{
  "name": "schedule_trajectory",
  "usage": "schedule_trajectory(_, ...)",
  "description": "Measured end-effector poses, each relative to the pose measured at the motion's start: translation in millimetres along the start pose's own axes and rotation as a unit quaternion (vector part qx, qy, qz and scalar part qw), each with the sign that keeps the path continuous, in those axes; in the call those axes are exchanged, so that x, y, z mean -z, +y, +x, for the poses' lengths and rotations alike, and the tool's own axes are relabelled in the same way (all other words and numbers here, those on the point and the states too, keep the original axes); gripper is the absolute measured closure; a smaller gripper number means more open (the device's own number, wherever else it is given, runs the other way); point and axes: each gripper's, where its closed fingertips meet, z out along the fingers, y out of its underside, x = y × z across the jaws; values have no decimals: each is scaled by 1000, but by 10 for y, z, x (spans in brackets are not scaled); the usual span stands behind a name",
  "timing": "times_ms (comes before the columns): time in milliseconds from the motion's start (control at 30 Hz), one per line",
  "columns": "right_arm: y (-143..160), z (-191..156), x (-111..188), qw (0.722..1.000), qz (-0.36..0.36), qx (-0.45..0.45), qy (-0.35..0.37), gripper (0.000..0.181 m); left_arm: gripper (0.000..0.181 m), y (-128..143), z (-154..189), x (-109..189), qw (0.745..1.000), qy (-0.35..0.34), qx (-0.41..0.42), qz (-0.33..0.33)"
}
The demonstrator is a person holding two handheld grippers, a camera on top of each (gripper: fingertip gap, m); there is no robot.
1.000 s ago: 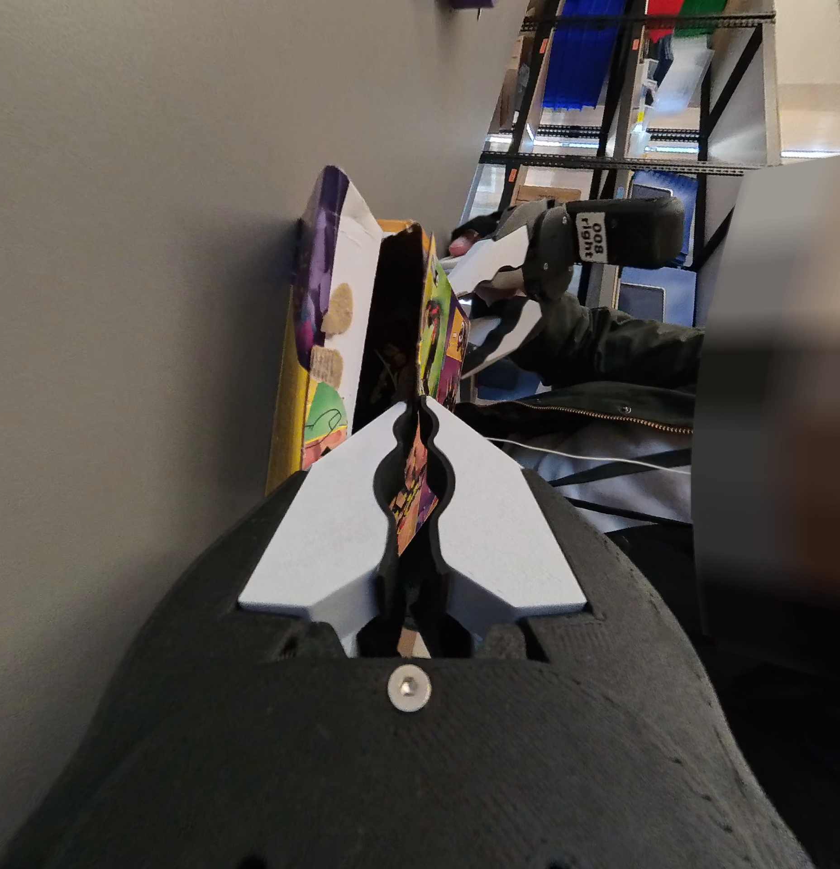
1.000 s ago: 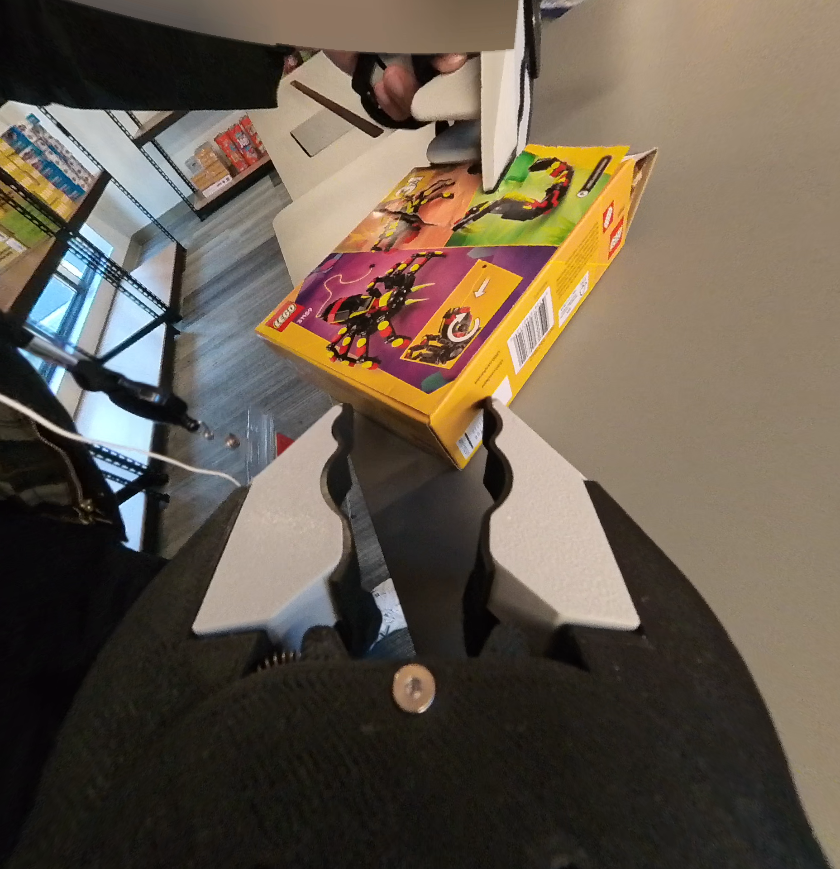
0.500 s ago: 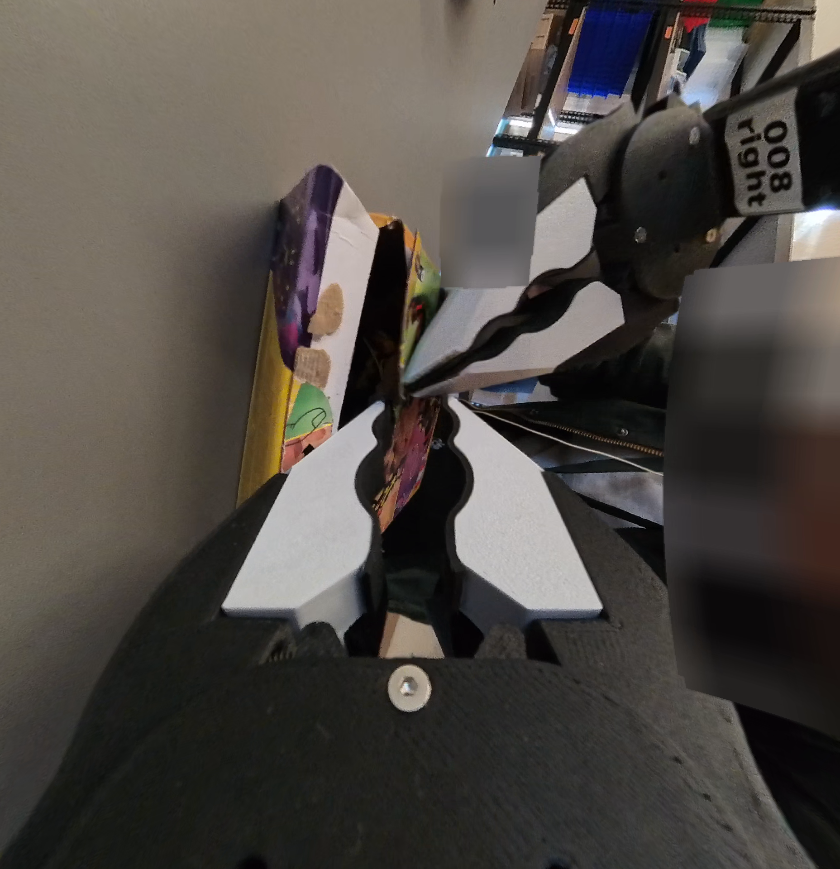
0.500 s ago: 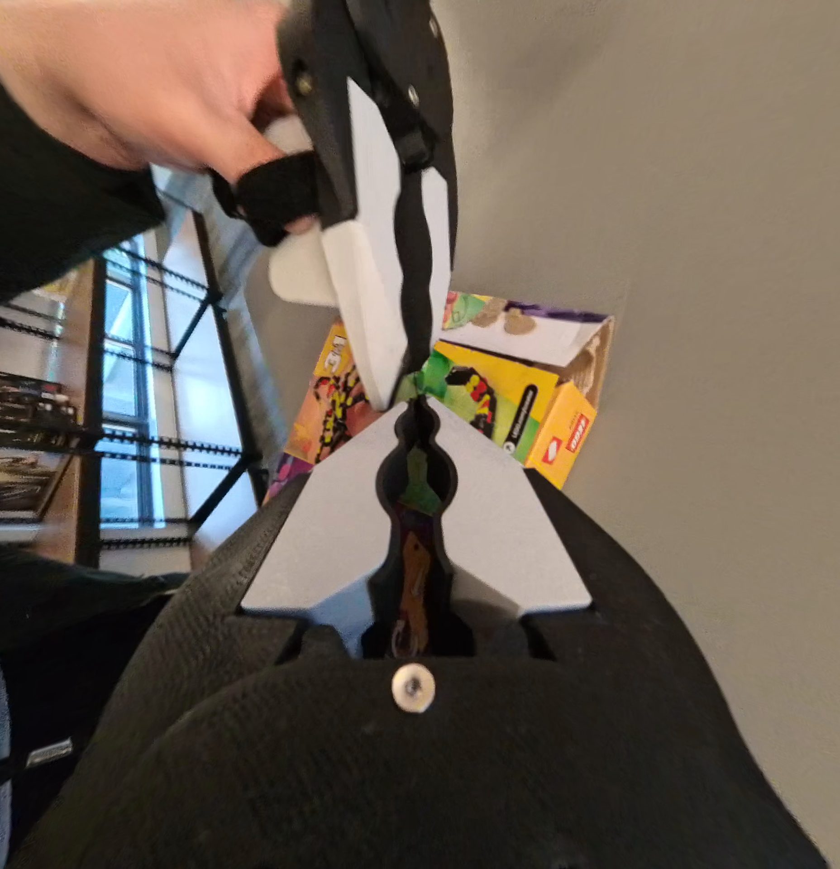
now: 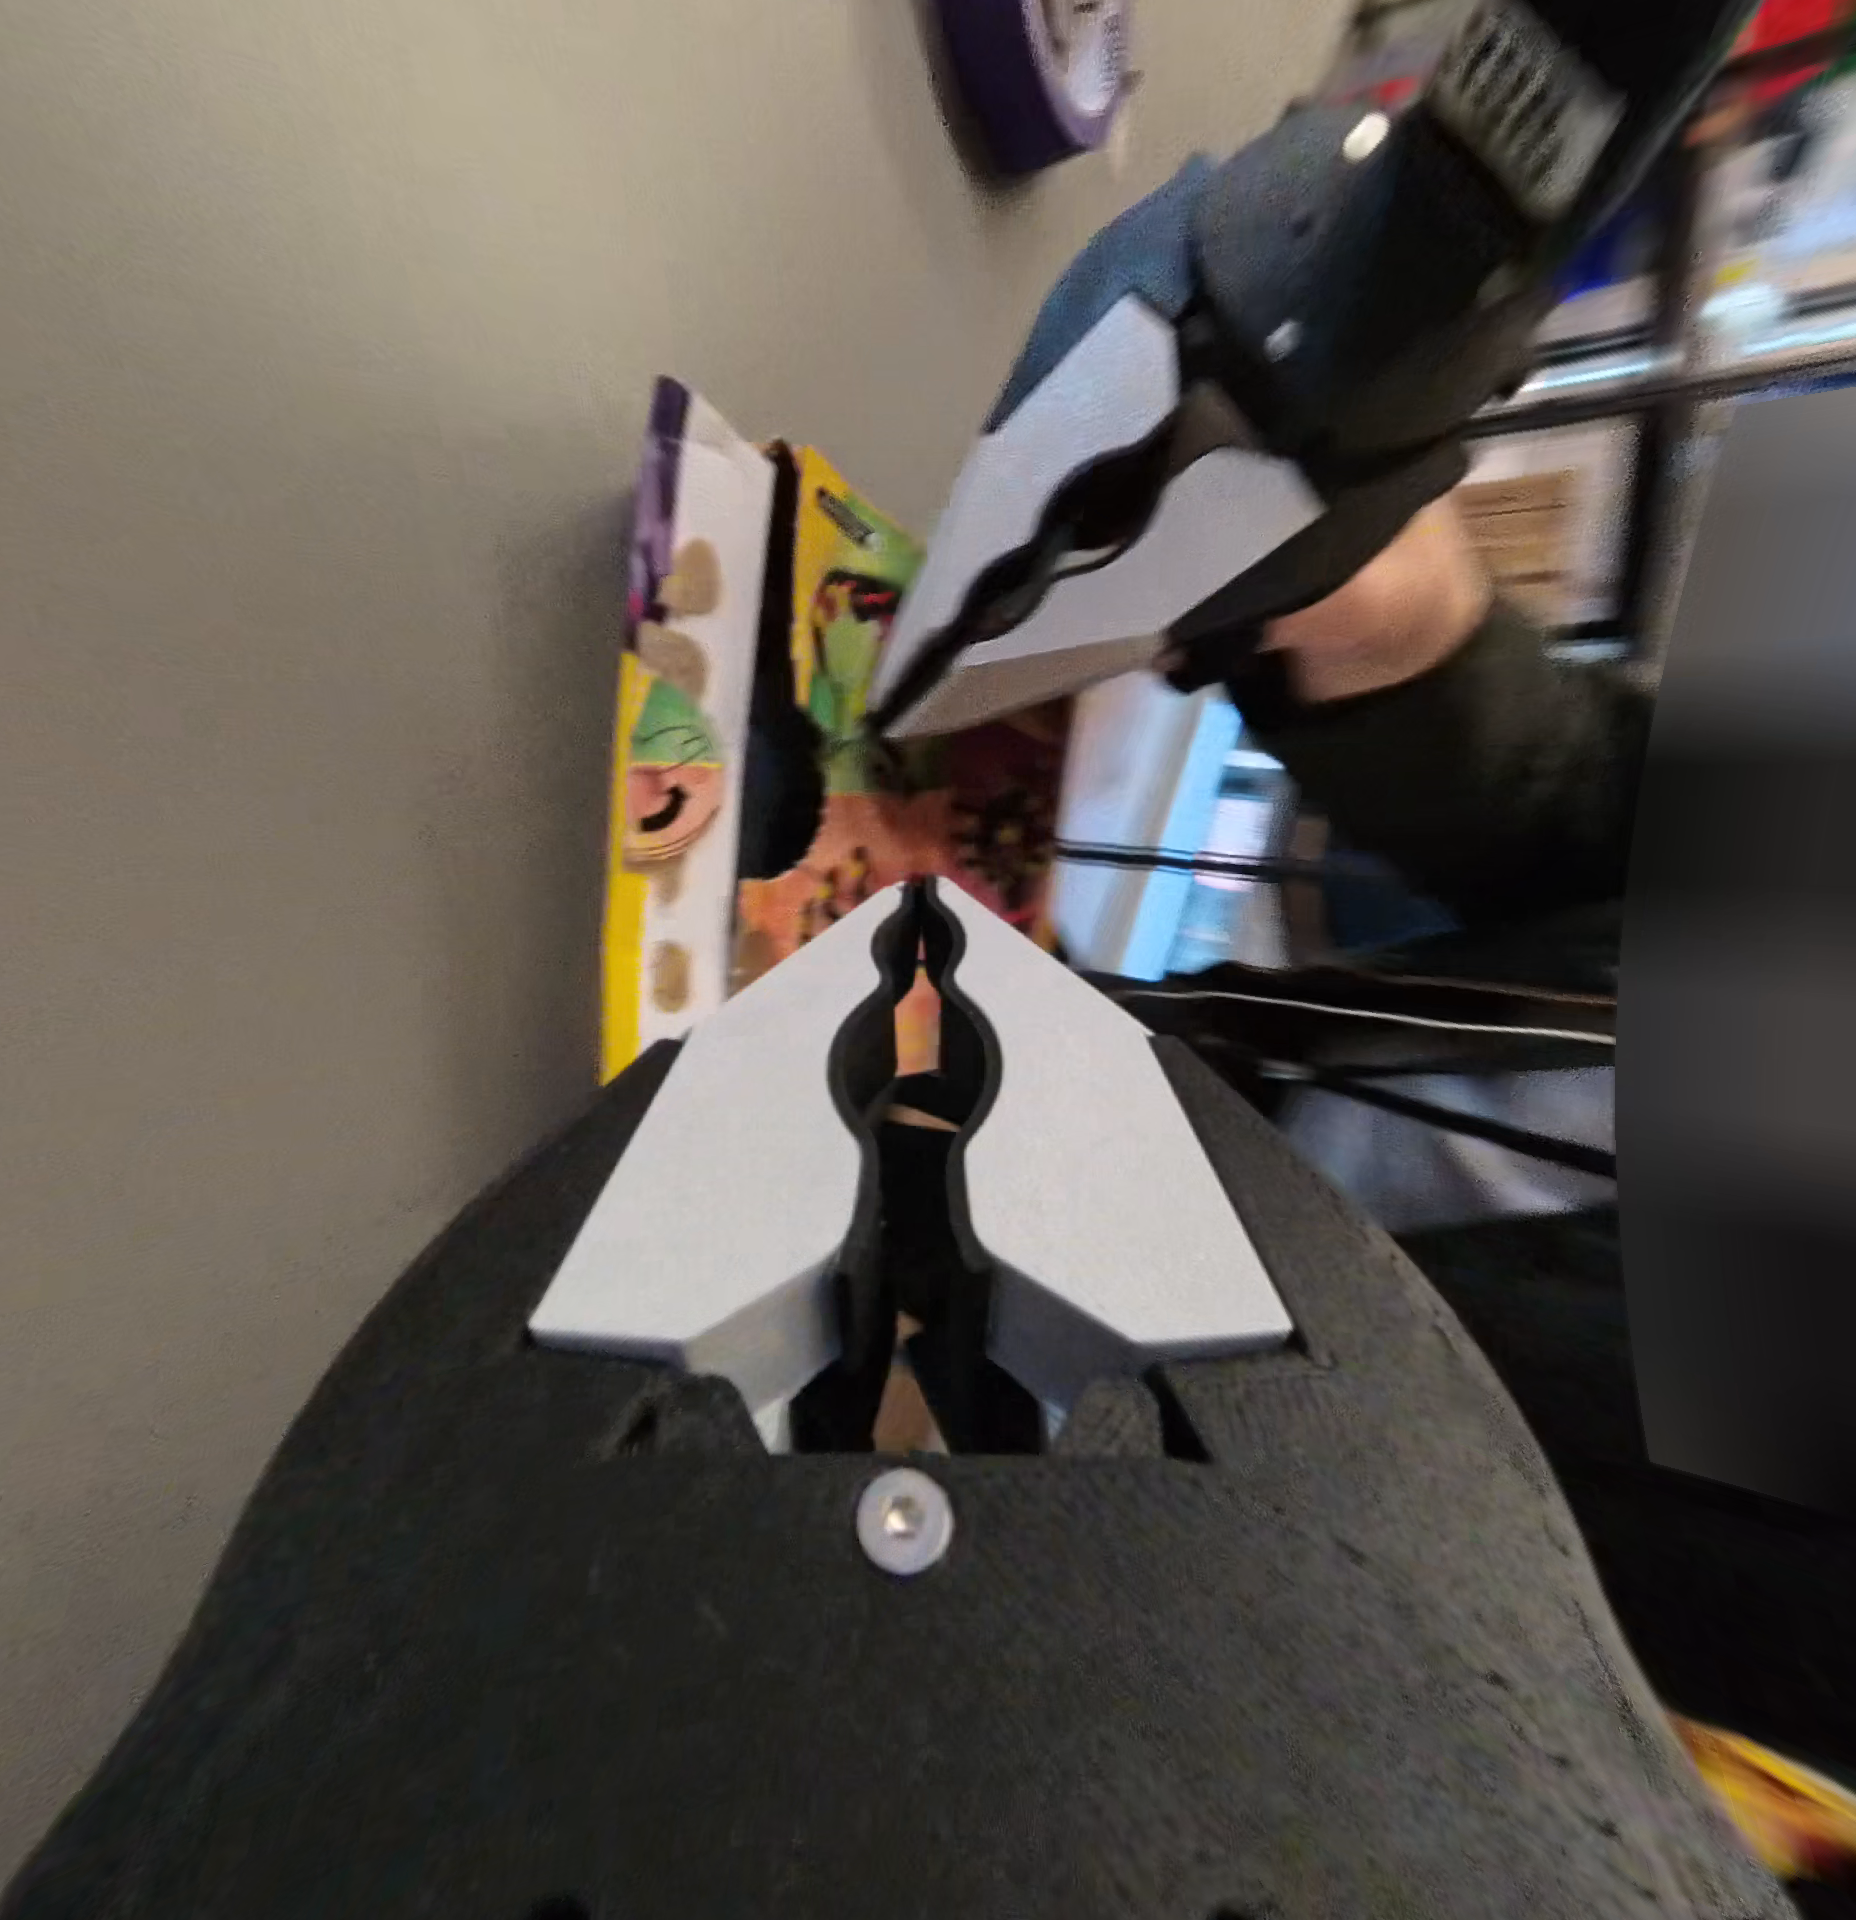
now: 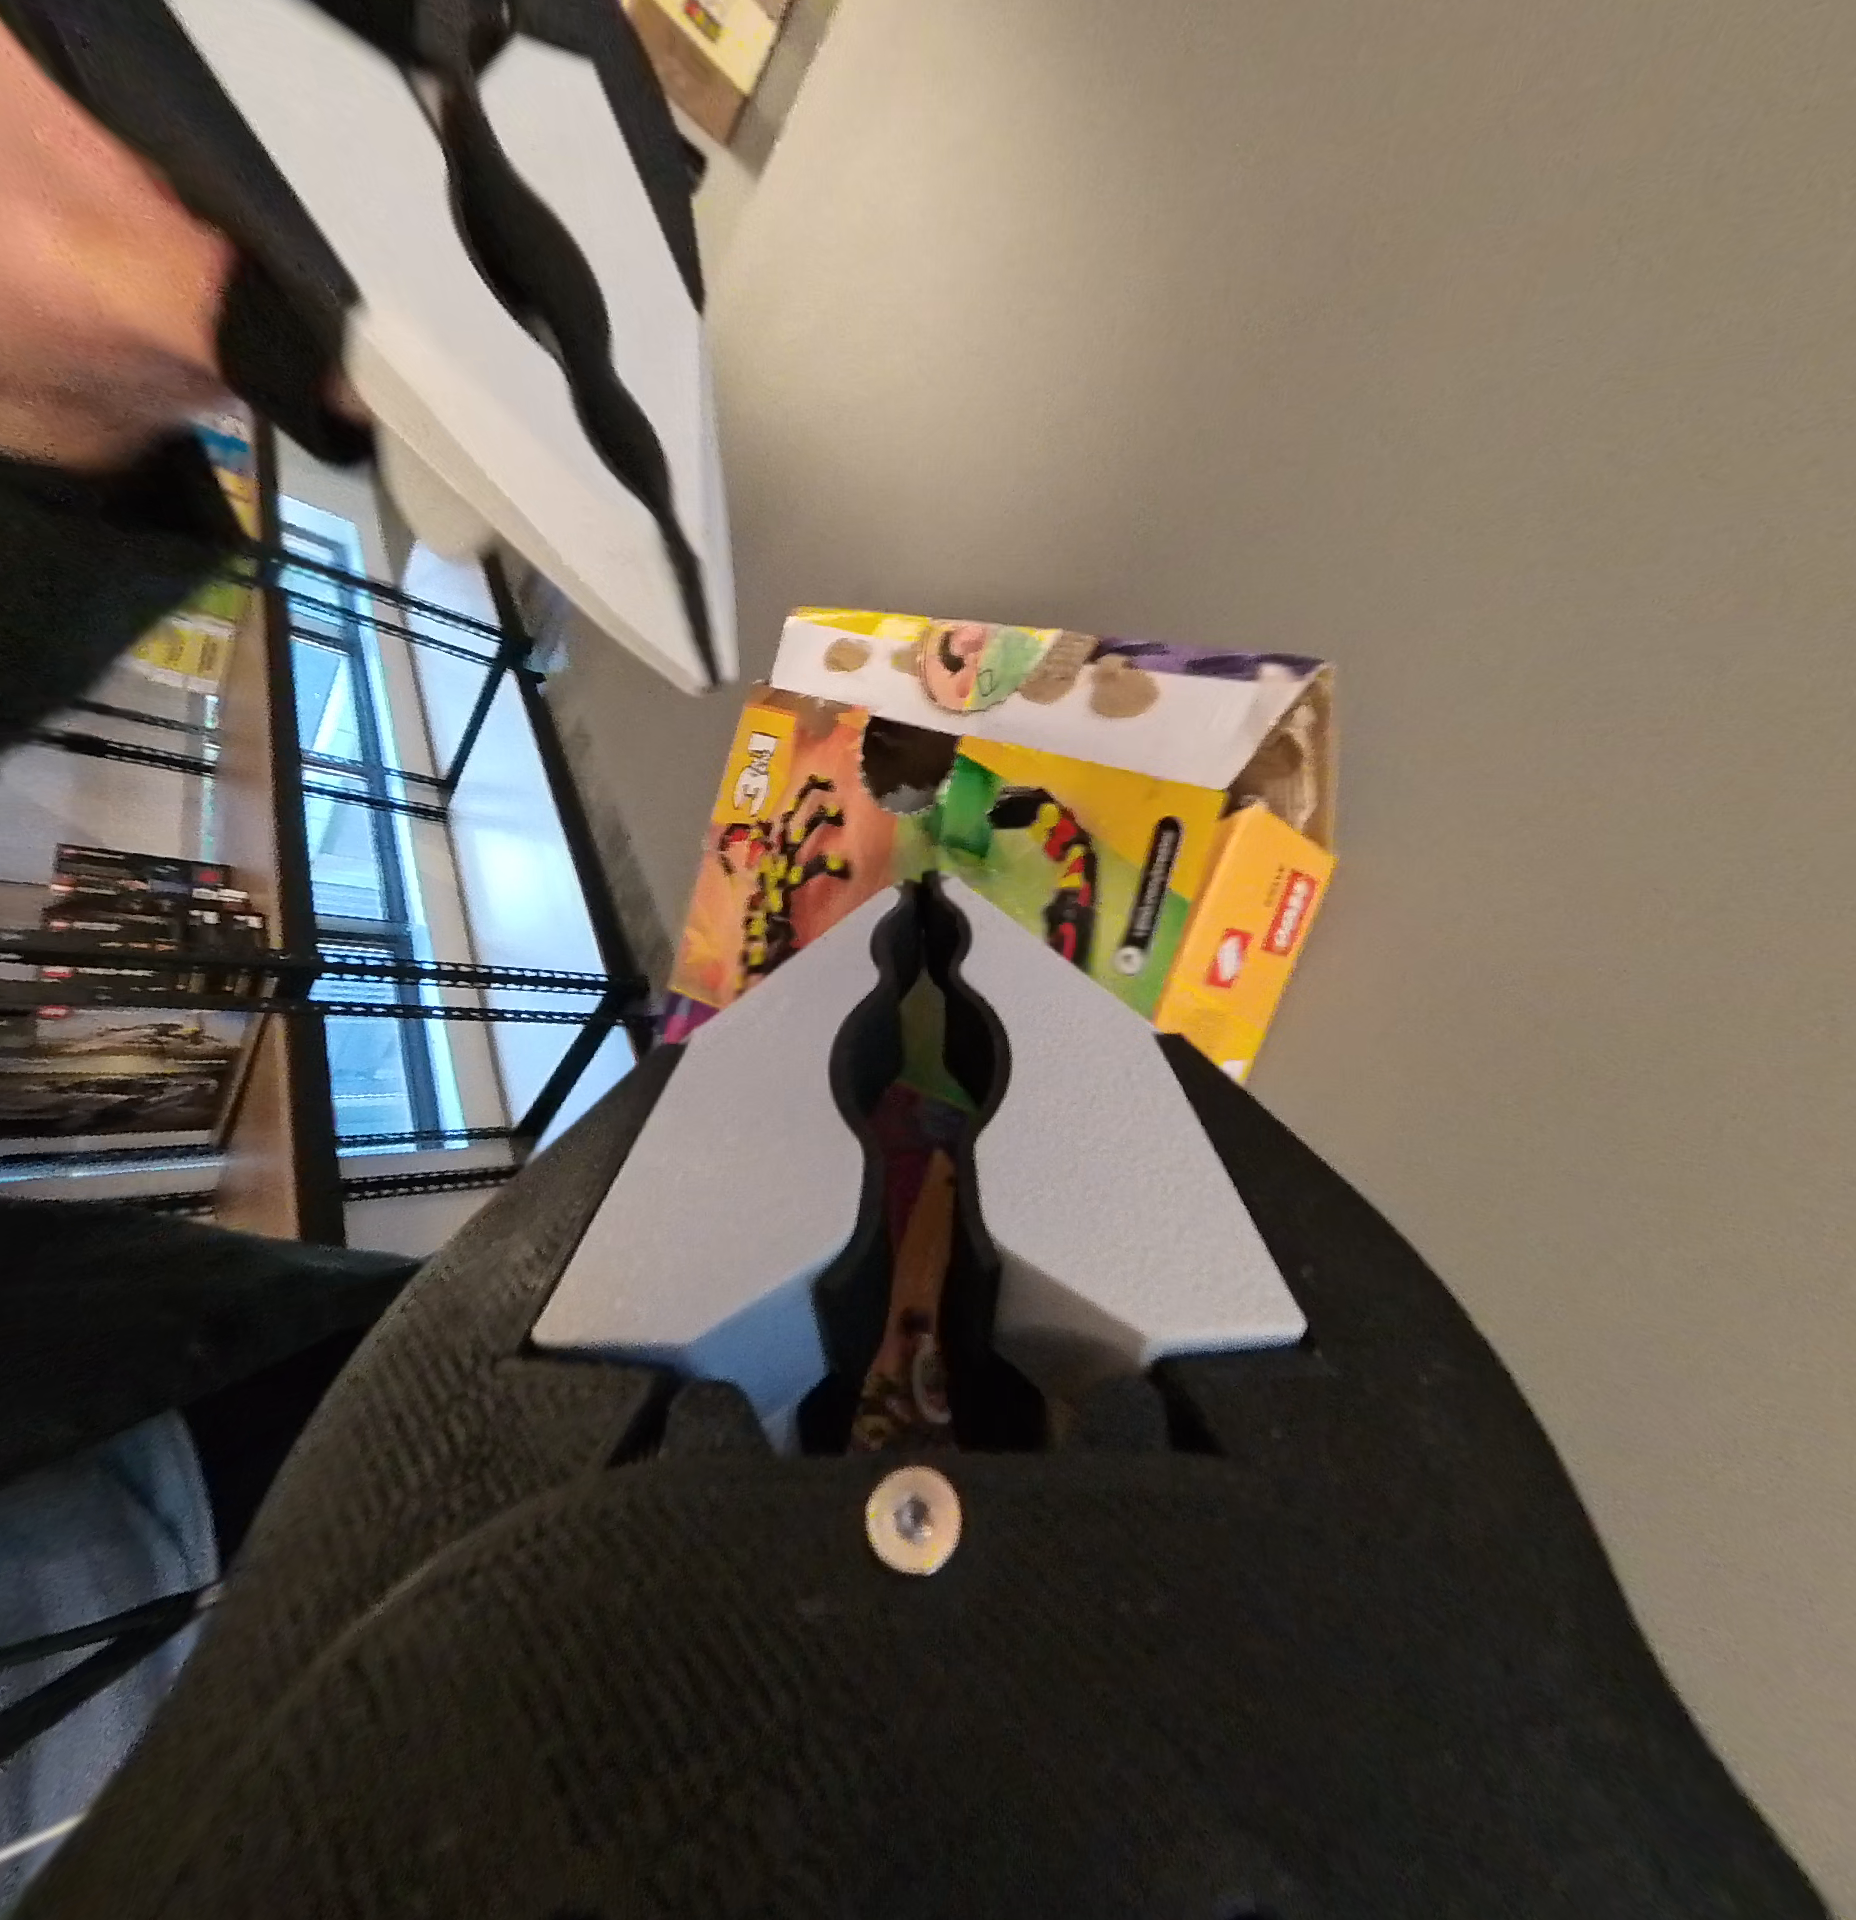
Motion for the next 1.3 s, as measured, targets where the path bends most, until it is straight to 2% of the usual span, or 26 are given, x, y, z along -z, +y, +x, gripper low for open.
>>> schedule_trajectory(33, -7, -71, 7, 1000, 4, -7, -10, 181, 181, 61, -18, -35, 998, -29, -41, 22)
schedule_trajectory(100, -19, -211, -10, 999, 5, -36, -33, 181, 181, 115, 37, -138, 993, -37, -84, 80)
schedule_trajectory(167, 30, -319, -65, 997, -20, -58, -55, 181, 181, 175, -17, -239, 990, -41, -73, 114)
schedule_trajectory(267, 231, -195, -206, 994, -75, -73, -21, 181, 181, 266, -173, -346, 988, -55, -62, 129)
schedule_trajectory(367, 206, -227, -217, 990, -65, -117, -33, 181, 181, 266, -138, -391, 988, -10, -48, 144)
schedule_trajectory(500, 221, -211, -229, 997, -60, -51, 16, 181, 181, 279, -140, -377, 988, -9, -62, 140)
schedule_trajectory(600, -6, -373, -47, 999, 12, 30, 3, 181, 181, 279, -129, -352, 984, -30, -87, 154)
schedule_trajectory(667, -224, -234, 268, 984, 96, 100, 111, 181, 181, 294, -123, -346, 977, -62, -123, 164)
schedule_trajectory(700, -277, -56, 478, 964, 115, 130, 200, 181, 181, 305, -114, -346, 971, -81, -147, 167)
schedule_trajectory(767, -290, 366, 974, 902, 114, 164, 384, 177, 181, 326, -97, -347, 956, -126, -205, 166)
schedule_trajectory(833, -265, 633, 1414, 851, 112, 135, 495, 168, 181, 287, -57, -282, 929, -181, -269, 177)
schedule_trajectory(900, -252, 779, 1769, 809, 122, 97, 567, 154, 181, 173, 106, -144, 896, -217, -323, 213)
schedule_trajectory(967, -201, 872, 1966, 782, 120, 68, 607, 143, 181, 49, 180, -25, 874, -249, -343, 237)
schedule_trajectory(1000, -174, 900, 2009, 778, 121, 56, 613, 141, 181, 2, 174, -10, 872, -256, -343, 237)
schedule_trajectory(1067, -134, 919, 2049, 777, 129, 41, 614, 141, 171, -26, 161, -90, 893, -233, -322, 214)
schedule_trajectory(1100, -108, 925, 2053, 778, 126, 39, 615, 142, 181, -1, 214, -170, 908, -195, -314, 196)
schedule_trajectory(1133, -85, 932, 2056, 777, 120, 39, 617, 142, 181, 1, 272, -216, 919, -164, -305, 190)
schedule_trajectory(1200, -45, 938, 2043, 780, 112, 40, 615, 142, 181, -49, 289, -202, 917, -155, -306, 203)
schedule_trajectory(1300, 11, 940, 2003, 788, 103, 36, 606, 143, 181, -116, 202, -119, 898, -194, -334, 211)
